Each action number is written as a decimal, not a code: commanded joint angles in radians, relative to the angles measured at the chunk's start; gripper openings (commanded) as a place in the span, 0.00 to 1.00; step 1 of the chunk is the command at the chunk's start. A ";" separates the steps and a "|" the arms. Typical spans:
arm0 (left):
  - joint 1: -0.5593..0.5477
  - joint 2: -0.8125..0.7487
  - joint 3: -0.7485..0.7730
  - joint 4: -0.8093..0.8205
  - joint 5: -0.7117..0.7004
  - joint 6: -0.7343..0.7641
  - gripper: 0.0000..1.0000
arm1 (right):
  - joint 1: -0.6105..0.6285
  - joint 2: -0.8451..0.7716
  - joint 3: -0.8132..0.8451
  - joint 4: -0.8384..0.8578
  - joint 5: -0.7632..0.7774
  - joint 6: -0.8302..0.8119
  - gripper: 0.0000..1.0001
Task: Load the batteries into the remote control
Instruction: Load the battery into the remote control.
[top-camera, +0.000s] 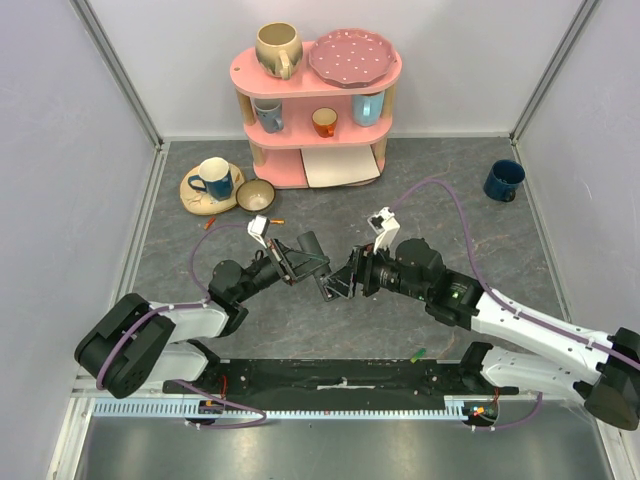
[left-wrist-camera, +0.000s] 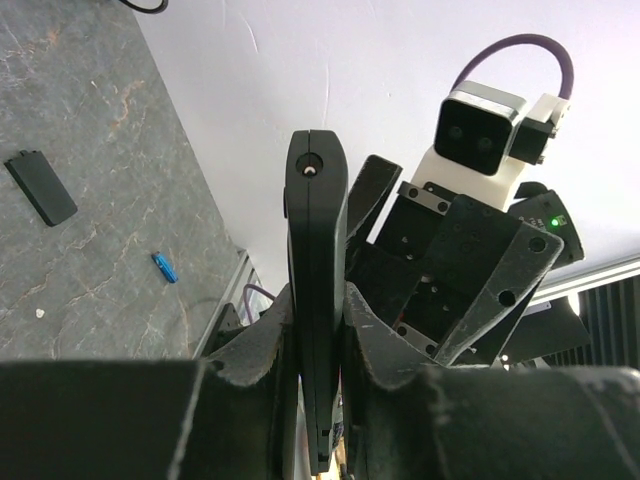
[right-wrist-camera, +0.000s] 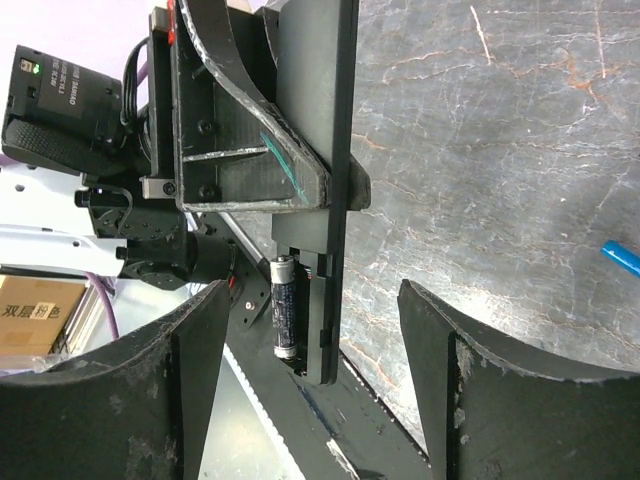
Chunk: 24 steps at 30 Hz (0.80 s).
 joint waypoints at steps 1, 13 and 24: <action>-0.003 -0.013 0.036 0.296 0.027 -0.030 0.02 | -0.014 0.000 -0.036 0.117 -0.076 0.032 0.75; -0.003 -0.026 0.035 0.296 0.035 -0.029 0.02 | -0.071 0.047 -0.099 0.291 -0.217 0.139 0.71; -0.003 -0.032 0.038 0.300 0.032 -0.030 0.02 | -0.073 0.061 -0.116 0.306 -0.227 0.142 0.66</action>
